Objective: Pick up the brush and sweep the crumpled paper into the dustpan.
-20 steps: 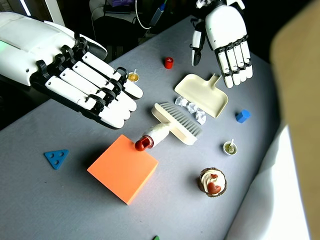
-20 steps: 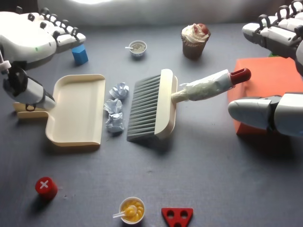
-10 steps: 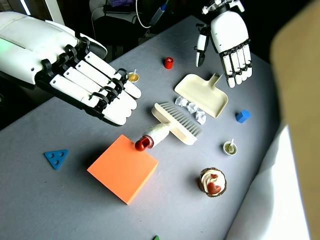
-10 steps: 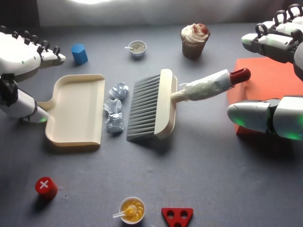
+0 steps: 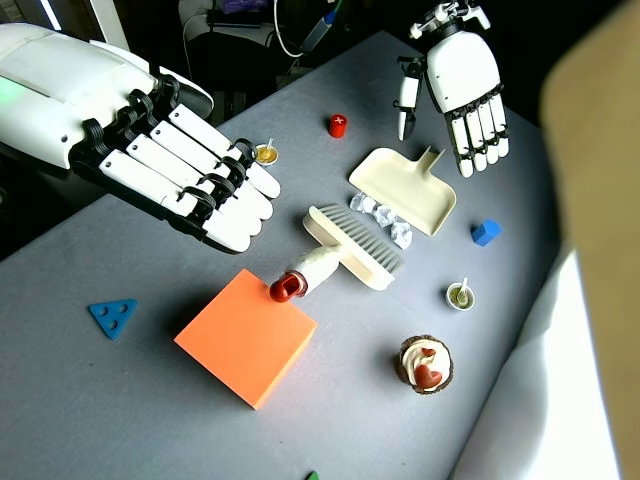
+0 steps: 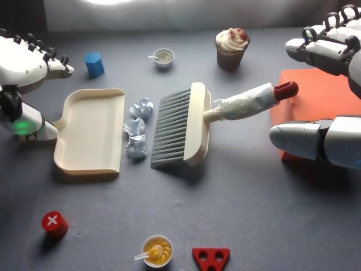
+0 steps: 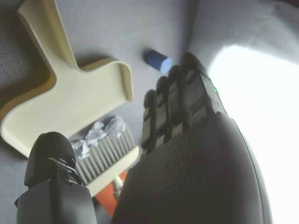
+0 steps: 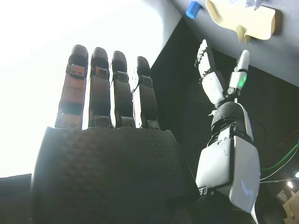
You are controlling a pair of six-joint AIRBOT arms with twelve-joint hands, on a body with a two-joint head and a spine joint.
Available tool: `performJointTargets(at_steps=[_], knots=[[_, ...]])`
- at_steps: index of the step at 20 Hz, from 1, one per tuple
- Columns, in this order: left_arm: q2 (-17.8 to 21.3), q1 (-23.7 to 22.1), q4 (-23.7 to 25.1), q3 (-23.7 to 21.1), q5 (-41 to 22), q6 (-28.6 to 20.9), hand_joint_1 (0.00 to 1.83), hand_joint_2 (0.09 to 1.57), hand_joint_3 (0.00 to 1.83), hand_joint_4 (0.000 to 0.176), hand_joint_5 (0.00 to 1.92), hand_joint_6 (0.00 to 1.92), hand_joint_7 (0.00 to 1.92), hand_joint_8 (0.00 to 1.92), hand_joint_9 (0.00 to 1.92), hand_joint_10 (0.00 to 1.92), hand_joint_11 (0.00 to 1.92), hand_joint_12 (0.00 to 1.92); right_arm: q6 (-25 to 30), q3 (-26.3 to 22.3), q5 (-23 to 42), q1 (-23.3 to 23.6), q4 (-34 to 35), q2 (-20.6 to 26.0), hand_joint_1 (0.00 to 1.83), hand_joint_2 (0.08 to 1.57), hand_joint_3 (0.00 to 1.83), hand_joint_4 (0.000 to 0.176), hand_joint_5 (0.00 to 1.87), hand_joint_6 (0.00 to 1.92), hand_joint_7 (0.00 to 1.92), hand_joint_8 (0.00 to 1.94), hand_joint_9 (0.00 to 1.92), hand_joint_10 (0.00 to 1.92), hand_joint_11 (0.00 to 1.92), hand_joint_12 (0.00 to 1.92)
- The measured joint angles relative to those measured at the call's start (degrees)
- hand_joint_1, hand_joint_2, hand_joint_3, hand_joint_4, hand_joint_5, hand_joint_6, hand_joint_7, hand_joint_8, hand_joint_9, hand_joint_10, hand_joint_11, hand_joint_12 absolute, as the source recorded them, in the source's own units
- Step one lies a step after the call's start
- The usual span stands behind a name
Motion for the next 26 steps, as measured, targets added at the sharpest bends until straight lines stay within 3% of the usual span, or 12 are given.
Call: performJointTargets(at_steps=[9,12,14,15,22,26], knots=[[-2.43,6.71,13.46,2.82,-2.05,-17.79,0.56,1.11,0.01,0.051,0.3,0.01,0.19,0.0,0.14,0.0,0.13,0.07,0.0,-0.33,0.09,0.0,0.22,0.0,0.0,0.98,0.0,0.0,0.27,0.0,0.28,0.01,0.27,0.01,0.24,0.02],[-2.8,8.22,16.37,3.39,-1.73,-21.68,0.6,1.1,0.0,0.049,0.33,0.01,0.21,0.01,0.16,0.0,0.14,0.08,0.0,-0.37,0.07,0.0,0.24,0.0,0.0,0.98,0.0,0.006,0.26,0.0,0.26,0.0,0.26,0.01,0.23,0.01],[-3.21,9.07,18.47,4.26,-2.75,-24.04,0.64,1.08,0.0,0.04,0.33,0.01,0.23,0.01,0.17,0.01,0.15,0.08,0.0,-0.44,0.11,0.0,0.11,-0.02,0.0,0.99,0.0,0.0,0.26,0.0,0.25,0.0,0.25,0.0,0.21,0.01],[-3.45,9.77,19.5,4.63,-3.06,-25.94,0.66,1.07,0.0,0.046,0.35,0.01,0.24,0.01,0.18,0.01,0.15,0.08,0.0,-0.42,0.09,0.0,0.28,0.0,0.0,0.99,0.0,0.0,0.26,0.01,0.26,0.01,0.26,0.01,0.2,0.0],[-4.63,11.1,22.4,6.73,-3.56,-28.72,0.67,1.08,0.0,0.038,0.35,0.01,0.22,0.0,0.16,0.0,0.11,0.06,0.0,-0.44,0.11,0.0,0.22,0.0,0.0,0.99,0.0,0.0,0.31,0.01,0.3,0.01,0.29,0.01,0.24,0.02],[-5.51,11.74,23.93,7.56,-3.8,-30.16,0.67,1.07,0.0,0.046,0.37,0.01,0.24,0.01,0.19,0.01,0.15,0.08,0.0,-0.48,0.11,0.0,0.2,-0.02,0.0,0.98,0.0,0.0,0.27,0.0,0.25,0.0,0.25,0.0,0.21,0.0]])
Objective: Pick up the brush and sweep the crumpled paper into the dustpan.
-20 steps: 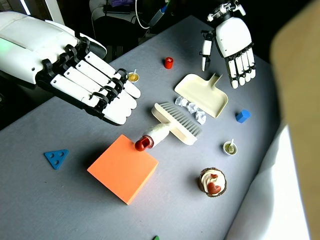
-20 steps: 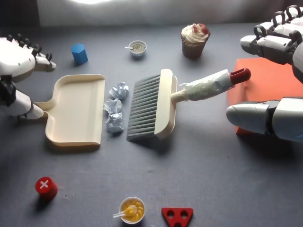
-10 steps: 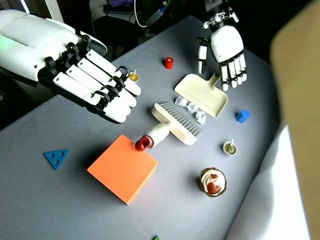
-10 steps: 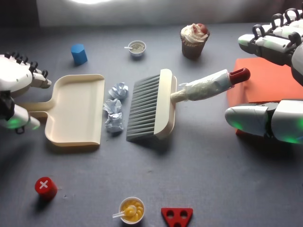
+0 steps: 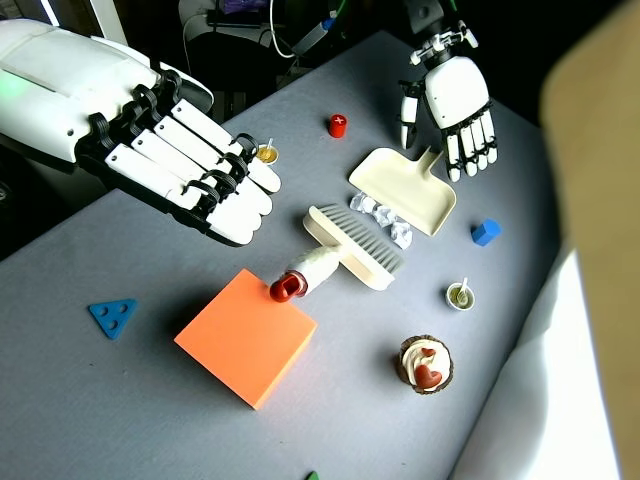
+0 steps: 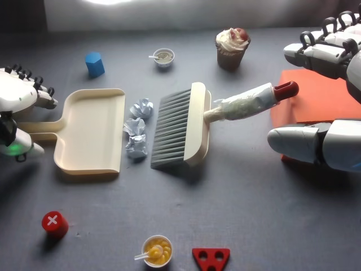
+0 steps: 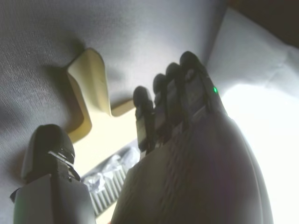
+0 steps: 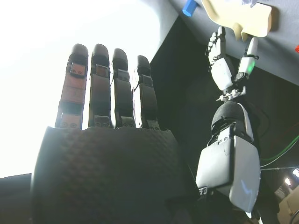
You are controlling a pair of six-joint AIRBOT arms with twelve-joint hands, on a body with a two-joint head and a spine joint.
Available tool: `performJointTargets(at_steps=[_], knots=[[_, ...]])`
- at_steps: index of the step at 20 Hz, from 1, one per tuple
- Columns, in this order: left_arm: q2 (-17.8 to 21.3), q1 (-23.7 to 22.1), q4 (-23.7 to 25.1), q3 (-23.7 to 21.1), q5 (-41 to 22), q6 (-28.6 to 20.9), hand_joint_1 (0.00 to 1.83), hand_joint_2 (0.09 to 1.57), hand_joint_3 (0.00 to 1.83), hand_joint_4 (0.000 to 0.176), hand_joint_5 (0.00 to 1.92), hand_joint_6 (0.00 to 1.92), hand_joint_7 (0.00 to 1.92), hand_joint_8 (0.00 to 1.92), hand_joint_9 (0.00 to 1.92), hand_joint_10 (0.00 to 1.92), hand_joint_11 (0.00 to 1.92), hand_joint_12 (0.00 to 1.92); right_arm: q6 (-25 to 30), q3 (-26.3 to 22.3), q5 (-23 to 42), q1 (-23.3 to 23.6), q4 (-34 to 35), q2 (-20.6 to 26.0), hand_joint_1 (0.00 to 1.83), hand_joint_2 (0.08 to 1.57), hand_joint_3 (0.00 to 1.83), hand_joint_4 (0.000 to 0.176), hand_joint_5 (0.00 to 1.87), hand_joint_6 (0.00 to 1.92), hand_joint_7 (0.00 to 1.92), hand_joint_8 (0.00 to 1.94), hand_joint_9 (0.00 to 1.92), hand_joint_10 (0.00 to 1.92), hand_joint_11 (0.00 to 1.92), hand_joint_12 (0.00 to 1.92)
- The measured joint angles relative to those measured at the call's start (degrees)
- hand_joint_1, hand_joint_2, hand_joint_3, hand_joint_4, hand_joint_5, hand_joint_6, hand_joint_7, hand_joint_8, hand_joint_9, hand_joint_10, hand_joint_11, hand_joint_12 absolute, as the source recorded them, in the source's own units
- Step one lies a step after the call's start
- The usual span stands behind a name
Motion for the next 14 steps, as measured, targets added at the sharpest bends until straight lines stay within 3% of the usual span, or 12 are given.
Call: performJointTargets(at_steps=[4,8,12,13,14], knots=[[-1.73,0.09,0.42,1.16,-0.7,-0.09,0.68,1.07,0.0,0.04,0.39,0.01,0.24,0.0,0.18,0.0,0.12,0.07,0.0,0.0,0.0,0.0,0.0,0.02,0.0,0.98,0.0,0.0,0.27,0.0,0.26,0.01,0.26,0.01,0.23,0.01],[-2.73,0.09,1.27,1.92,-0.66,-0.2,0.65,1.1,0.01,0.046,0.44,0.02,0.27,0.01,0.19,0.0,0.13,0.08,0.0,0.0,0.0,0.0,0.02,0.02,0.0,0.98,0.0,0.0,0.27,0.0,0.26,0.0,0.26,0.0,0.22,0.0],[-3.78,-0.04,1.97,2.62,-1.86,-0.37,0.7,1.12,0.01,0.034,0.54,0.01,0.32,0.0,0.22,0.0,0.17,0.1,0.0,-0.04,0.0,0.0,0.02,0.02,0.0,0.99,0.0,0.0,0.3,0.01,0.29,0.01,0.3,0.01,0.26,0.02],[-4.13,-0.24,2.1,2.82,-2.23,-0.37,0.79,1.09,0.0,0.015,0.6,0.01,0.36,0.0,0.25,0.0,0.2,0.11,0.0,-0.09,0.0,0.0,0.04,0.02,0.0,0.99,0.0,0.0,0.31,0.01,0.3,0.01,0.3,0.01,0.27,0.02],[-4.15,-0.22,2.36,2.84,-2.19,-0.35,0.79,1.09,0.0,0.015,0.6,0.01,0.36,0.0,0.25,0.0,0.2,0.11,0.0,-0.13,0.0,0.0,0.04,0.0,0.0,0.99,0.0,0.0,0.31,0.01,0.3,0.01,0.3,0.01,0.27,0.02]])
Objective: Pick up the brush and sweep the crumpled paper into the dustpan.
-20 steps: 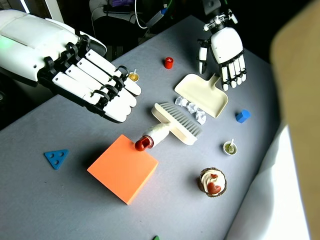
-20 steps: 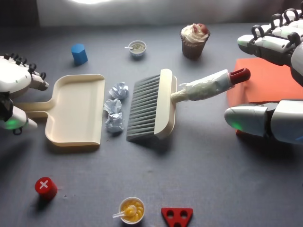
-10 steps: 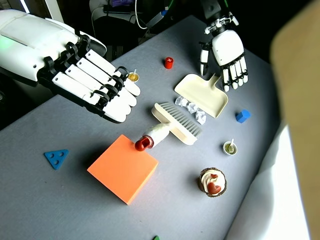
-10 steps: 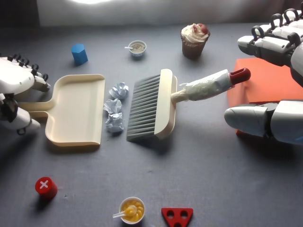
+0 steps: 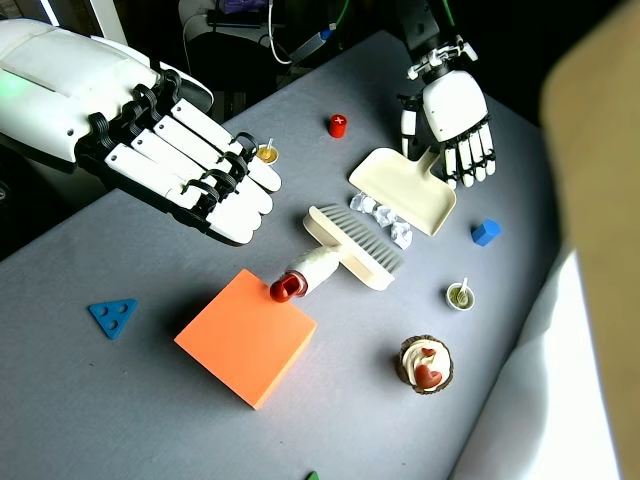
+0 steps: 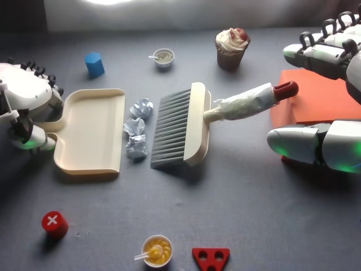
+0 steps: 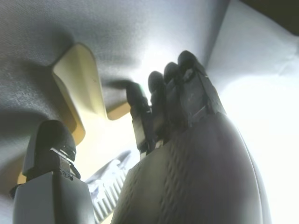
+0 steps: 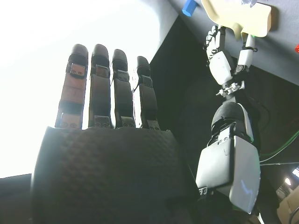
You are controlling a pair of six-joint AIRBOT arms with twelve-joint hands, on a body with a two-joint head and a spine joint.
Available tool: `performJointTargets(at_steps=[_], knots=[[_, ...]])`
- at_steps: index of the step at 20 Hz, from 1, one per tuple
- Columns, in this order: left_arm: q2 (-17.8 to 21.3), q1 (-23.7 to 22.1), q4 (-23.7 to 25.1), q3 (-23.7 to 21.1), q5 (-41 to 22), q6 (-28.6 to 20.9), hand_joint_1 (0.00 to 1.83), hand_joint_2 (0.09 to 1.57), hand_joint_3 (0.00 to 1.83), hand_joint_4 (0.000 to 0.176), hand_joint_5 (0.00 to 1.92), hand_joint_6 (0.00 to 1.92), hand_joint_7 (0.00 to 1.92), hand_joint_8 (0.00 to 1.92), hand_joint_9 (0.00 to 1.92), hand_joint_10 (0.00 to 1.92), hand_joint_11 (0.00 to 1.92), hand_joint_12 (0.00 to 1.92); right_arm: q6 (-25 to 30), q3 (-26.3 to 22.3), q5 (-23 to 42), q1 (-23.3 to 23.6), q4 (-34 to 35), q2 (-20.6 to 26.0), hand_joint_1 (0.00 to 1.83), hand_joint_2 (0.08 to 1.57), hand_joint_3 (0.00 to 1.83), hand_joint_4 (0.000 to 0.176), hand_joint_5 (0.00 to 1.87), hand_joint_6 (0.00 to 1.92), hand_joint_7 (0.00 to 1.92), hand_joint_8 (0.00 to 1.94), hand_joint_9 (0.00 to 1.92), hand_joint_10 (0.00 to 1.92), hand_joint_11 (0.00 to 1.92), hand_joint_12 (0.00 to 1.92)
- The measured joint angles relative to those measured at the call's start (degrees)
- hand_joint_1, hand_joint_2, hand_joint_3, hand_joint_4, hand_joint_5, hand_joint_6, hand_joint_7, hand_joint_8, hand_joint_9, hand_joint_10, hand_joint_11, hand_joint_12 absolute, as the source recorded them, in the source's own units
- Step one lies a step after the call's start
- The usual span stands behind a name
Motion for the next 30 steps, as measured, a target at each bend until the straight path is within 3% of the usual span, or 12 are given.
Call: performJointTargets(at_steps=[1,7,9,10,11,12,14,15,25,30], knots=[[-0.24,0.0,0.07,0.0,-0.17,-0.02,0.79,1.1,0.0,0.05,0.62,0.01,0.34,0.0,0.25,0.0,0.2,0.11,0.0,0.0,0.02,0.0,-0.02,0.02,0.0,0.99,0.0,0.0,0.27,0.0,0.26,0.0,0.26,0.0,0.23,0.0],[-0.7,0.0,0.35,0.17,-1.31,0.0,0.85,1.12,0.01,0.07,0.71,0.02,0.32,0.0,0.23,0.0,0.17,0.1,0.0,0.0,0.02,0.0,0.0,0.02,0.0,0.99,0.0,0.0,0.29,0.01,0.28,0.0,0.27,0.0,0.23,0.01],[-0.81,0.02,0.35,0.17,-1.36,0.0,0.95,1.11,0.0,0.024,0.84,0.03,0.34,0.0,0.27,0.01,0.22,0.12,0.0,0.0,0.02,0.0,0.0,0.02,0.0,0.99,0.0,0.0,0.25,0.0,0.25,0.0,0.24,0.0,0.2,0.0],[-0.96,0.02,0.35,0.17,-1.4,0.0,1.03,1.12,0.0,0.067,0.94,0.79,0.34,0.01,0.27,0.01,0.22,0.11,0.0,0.0,0.02,0.0,0.0,0.02,0.0,0.99,0.0,0.0,0.27,0.01,0.27,0.01,0.27,0.01,0.22,0.01],[-1.07,0.2,0.39,0.17,-1.38,0.0,1.05,1.12,0.0,0.061,0.95,0.97,0.36,0.01,0.28,0.01,0.24,0.11,0.0,0.0,0.04,0.0,-0.02,0.0,0.0,1.0,0.0,0.0,0.27,0.01,0.26,0.01,0.26,0.01,0.21,0.01],[-1.2,0.24,0.5,0.17,-1.79,0.0,1.08,1.12,0.0,0.0,0.97,0.98,0.34,0.0,0.26,0.0,0.24,0.11,0.0,0.0,0.04,0.0,-0.11,0.0,0.0,1.0,0.0,0.0,0.31,0.02,0.29,0.01,0.28,0.01,0.24,0.02],[-1.29,0.24,0.74,0.17,-1.88,0.02,1.08,1.11,0.0,0.006,1.0,0.94,0.33,0.0,0.28,0.01,0.24,0.11,0.0,0.0,0.02,0.0,0.0,0.02,0.0,0.99,0.0,0.0,0.3,0.01,0.28,0.01,0.27,0.01,0.23,0.01],[-1.31,0.24,0.72,0.17,-1.84,0.04,1.1,1.11,0.0,0.0,1.01,0.93,0.33,0.0,0.28,0.0,0.24,0.11,0.0,0.0,0.02,0.0,0.0,0.02,0.0,0.99,0.0,0.0,0.3,0.01,0.29,0.01,0.29,0.01,0.25,0.02],[-1.42,-0.24,1.05,0.28,-1.49,0.35,1.1,1.1,0.0,0.0,1.02,0.91,0.34,0.0,0.28,0.0,0.22,0.09,0.02,0.0,0.02,0.0,-0.04,0.02,0.0,0.99,0.0,0.0,0.29,0.01,0.29,0.01,0.28,0.01,0.23,0.01],[-2.14,-2.32,-0.76,0.31,0.39,4.74,1.08,1.11,0.0,0.002,0.99,0.96,0.35,0.0,0.29,0.0,0.23,0.09,0.02,-0.22,-0.42,0.0,-0.02,-0.17,0.0,0.97,0.0,0.0,0.27,0.0,0.26,0.0,0.25,0.0,0.21,0.01]])
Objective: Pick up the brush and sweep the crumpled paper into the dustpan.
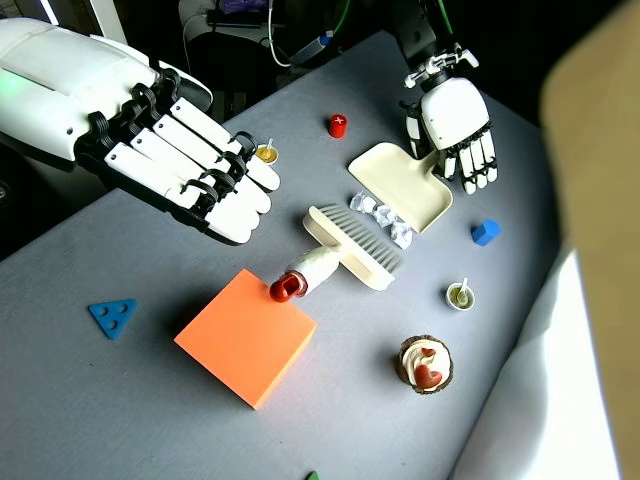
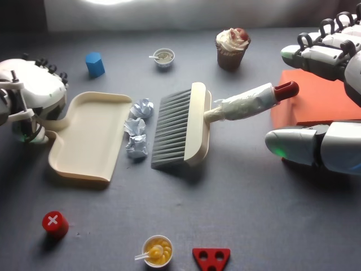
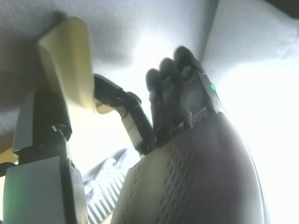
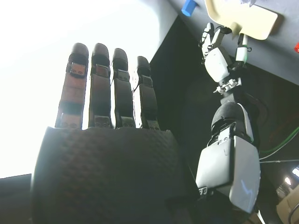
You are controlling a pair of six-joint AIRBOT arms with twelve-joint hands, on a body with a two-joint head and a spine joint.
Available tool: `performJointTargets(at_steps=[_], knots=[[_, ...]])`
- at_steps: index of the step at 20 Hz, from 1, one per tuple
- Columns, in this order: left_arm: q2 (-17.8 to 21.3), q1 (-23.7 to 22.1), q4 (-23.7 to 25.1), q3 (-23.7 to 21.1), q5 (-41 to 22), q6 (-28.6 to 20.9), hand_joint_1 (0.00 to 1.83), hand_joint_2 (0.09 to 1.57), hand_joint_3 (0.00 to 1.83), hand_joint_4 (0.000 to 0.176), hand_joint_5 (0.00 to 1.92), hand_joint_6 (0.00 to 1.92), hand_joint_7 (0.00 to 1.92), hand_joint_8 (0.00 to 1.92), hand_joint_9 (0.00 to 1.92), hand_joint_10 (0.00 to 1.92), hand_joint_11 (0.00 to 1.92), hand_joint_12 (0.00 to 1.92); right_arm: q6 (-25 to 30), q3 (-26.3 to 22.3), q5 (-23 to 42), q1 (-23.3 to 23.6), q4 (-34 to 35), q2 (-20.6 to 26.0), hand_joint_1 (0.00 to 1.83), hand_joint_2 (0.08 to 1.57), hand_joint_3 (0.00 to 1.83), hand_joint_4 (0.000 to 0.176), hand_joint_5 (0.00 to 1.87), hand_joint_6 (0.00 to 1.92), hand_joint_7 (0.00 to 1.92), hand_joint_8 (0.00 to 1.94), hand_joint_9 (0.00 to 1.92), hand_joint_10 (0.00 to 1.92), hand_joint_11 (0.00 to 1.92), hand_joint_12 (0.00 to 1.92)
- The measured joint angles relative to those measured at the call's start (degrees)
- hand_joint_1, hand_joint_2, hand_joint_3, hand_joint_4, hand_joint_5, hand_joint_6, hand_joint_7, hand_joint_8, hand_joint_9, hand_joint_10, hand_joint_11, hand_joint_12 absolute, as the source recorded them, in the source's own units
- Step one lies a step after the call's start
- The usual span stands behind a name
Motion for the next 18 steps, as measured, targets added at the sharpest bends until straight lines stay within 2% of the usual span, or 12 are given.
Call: performJointTargets(at_steps=[3,4,5,7,9,10,11,12,13,14,16,18], knots=[[-0.31,-1.68,-2.71,0.04,2.23,3.87,1.09,1.11,0.0,0.0,1.0,0.95,0.34,0.0,0.29,0.0,0.24,0.08,0.07,0.0,-2.01,-0.44,-1.73,-0.46,0.0,0.98,0.0,0.0,0.26,0.0,0.25,0.0,0.24,0.0,0.2,0.0],[-0.35,-2.25,-3.74,0.04,3.04,4.96,1.07,1.11,0.0,0.032,0.99,0.96,0.33,0.0,0.29,0.0,0.24,0.08,-0.17,0.0,-2.56,-0.57,-2.03,-0.63,0.0,0.98,0.0,0.0,0.26,0.0,0.26,0.0,0.24,0.0,0.2,0.0],[-0.35,-3.06,-4.39,0.04,3.87,6.45,1.08,1.11,0.0,0.002,0.99,0.96,0.33,0.0,0.3,0.0,0.24,0.08,-1.55,-0.02,-2.91,-0.59,-1.9,-0.9,0.0,0.98,0.0,0.0,0.25,0.0,0.25,0.0,0.24,0.0,0.21,0.01],[-0.28,-5.07,-7.13,0.04,4.63,11.98,1.1,1.11,0.0,0.0,1.01,0.93,0.34,0.0,0.29,0.0,0.23,0.08,-5.7,-0.46,-3.39,-1.07,-0.22,-1.6,0.0,0.98,0.0,0.0,0.23,0.0,0.23,0.0,0.23,0.0,0.21,0.0],[-0.26,-5.86,-7.76,0.37,5.01,13.2,1.1,1.1,0.0,0.0,1.02,0.91,0.35,0.0,0.3,0.0,0.23,0.07,-7.32,-0.48,-3.37,-1.11,0.28,-2.51,0.06,0.97,0.0,0.0,0.21,0.0,0.21,0.0,0.21,0.0,0.21,0.0],[-0.28,-6.16,-7.96,0.63,5.42,13.27,1.1,1.1,0.0,0.0,1.02,0.91,0.34,0.0,0.29,0.0,0.23,0.07,-8.81,-0.48,-4.11,-1.11,0.07,-3.34,0.15,0.95,0.0,0.0,0.24,0.01,0.23,0.01,0.23,0.01,0.24,0.01],[-0.28,-6.38,-7.98,0.9,5.97,13.25,1.08,1.1,0.0,0.027,1.01,0.93,0.35,0.0,0.3,0.0,0.25,0.08,-9.6,-0.46,-5.44,-1.42,-0.33,-4.13,0.19,0.95,0.0,0.0,0.19,0.0,0.22,0.0,0.22,0.0,0.22,0.01],[-0.28,-6.62,-7.8,1.18,6.38,13.27,1.09,1.1,0.0,0.001,1.02,0.92,0.37,0.0,0.31,0.01,0.26,0.08,-9.97,-0.37,-6.14,-1.75,-0.79,-4.7,0.25,0.94,0.0,0.0,0.17,0.0,0.21,0.0,0.22,0.0,0.22,0.01],[-0.28,-7.13,-7.54,1.77,6.8,13.27,1.09,1.1,0.0,0.0,1.02,0.92,0.37,0.0,0.3,0.0,0.24,0.07,-10.4,-0.11,-6.97,-2.16,-1.57,-5.55,0.33,0.93,0.0,0.0,0.17,0.0,0.21,0.0,0.22,0.0,0.22,0.01],[-0.28,-7.67,-6.75,2.78,7.32,13.27,1.09,1.12,0.01,0.0,0.97,1.0,0.33,0.0,0.27,0.0,0.21,0.06,-10.71,0.61,-8.07,-3.02,-2.95,-6.93,0.47,0.93,0.0,0.0,0.15,0.0,0.17,0.0,0.19,0.0,0.18,0.0],[-0.72,-8.66,-5.38,4.96,7.67,13.31,1.08,1.12,0.0,0.0,0.97,1.0,0.33,0.01,0.28,0.01,0.24,0.06,-11.72,2.14,-12.2,-5.25,-6.6,-10.29,0.64,0.92,0.0,0.0,0.14,0.0,0.15,0.0,0.17,0.0,0.15,0.0],[-1.18,-8.83,-4.66,5.9,7.82,13.31,1.08,1.12,0.0,0.0,0.97,0.99,0.34,0.0,0.3,0.01,0.24,0.06,-15.82,3.69,-15.89,-6.08,-8.44,-13.99,0.77,0.9,0.0,0.0,0.16,0.01,0.17,0.01,0.18,0.01,0.18,0.01]])
